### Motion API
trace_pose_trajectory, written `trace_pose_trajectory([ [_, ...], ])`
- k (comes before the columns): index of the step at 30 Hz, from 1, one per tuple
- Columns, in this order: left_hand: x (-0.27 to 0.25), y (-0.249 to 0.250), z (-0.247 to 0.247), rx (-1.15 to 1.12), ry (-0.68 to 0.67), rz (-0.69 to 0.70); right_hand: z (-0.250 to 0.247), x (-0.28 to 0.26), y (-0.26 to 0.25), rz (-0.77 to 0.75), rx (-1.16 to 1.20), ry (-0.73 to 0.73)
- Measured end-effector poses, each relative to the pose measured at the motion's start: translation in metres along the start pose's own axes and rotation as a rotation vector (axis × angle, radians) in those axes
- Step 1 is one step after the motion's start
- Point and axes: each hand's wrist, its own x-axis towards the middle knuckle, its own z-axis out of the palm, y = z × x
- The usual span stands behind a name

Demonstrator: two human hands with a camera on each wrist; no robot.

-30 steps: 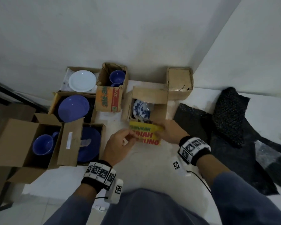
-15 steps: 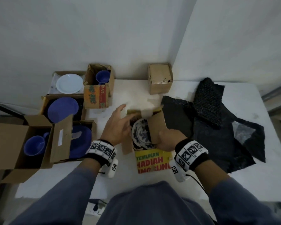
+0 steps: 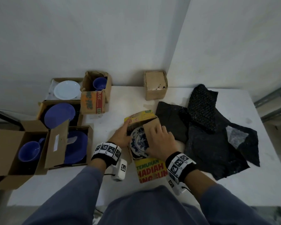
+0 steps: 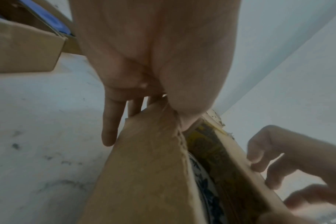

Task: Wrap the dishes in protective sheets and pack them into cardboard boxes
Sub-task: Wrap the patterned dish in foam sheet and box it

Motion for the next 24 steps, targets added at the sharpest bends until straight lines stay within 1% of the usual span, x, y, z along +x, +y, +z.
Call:
trace_pose_trajectory([
  [3,-0.005,-0.003,-0.004,-0.077,0.069,0.009,-0.013,-0.002,0.009,0.017,0.258,0.135],
  [5,-0.01,-0.009,-0.009,-0.13,0.102,-0.004,-0.016,-0.003,0.022,0.069,0.363,0.24],
  [7,-0.012,-0.016,-0.014,-0.152,0.133,-0.058,-0.012,-0.003,0.035,0.114,0.341,0.343],
  [9,-0.015,-0.019,-0.015,-0.148,0.132,-0.085,-0.002,0.0,0.044,0.168,0.257,0.384],
  [11,-0.018,-0.02,-0.014,-0.097,0.111,-0.08,0.004,0.003,0.046,0.212,0.22,0.376],
  [13,-0.018,-0.022,-0.012,-0.001,0.106,-0.1,0.006,0.005,0.047,0.249,0.178,0.359],
  [15,-0.022,-0.022,-0.011,0.168,0.173,-0.171,0.008,0.008,0.047,0.224,0.128,0.272],
  [16,-0.025,-0.021,-0.01,0.259,0.221,-0.2,0.011,0.01,0.046,0.192,0.173,0.201],
  [17,-0.028,-0.02,-0.008,0.311,0.266,-0.216,0.014,0.011,0.044,0.155,0.273,0.127],
  [18,-0.032,-0.019,-0.007,0.32,0.288,-0.228,0.017,0.011,0.041,0.128,0.383,0.053],
  [20,-0.037,-0.02,-0.003,0.266,0.26,-0.225,0.023,0.01,0.035,0.094,0.517,-0.026],
  [22,-0.04,-0.024,-0.001,0.154,0.188,-0.249,0.027,0.009,0.03,0.066,0.54,-0.037],
  [24,-0.042,-0.029,-0.001,0.055,0.174,-0.244,0.029,0.011,0.025,0.06,0.546,-0.047],
])
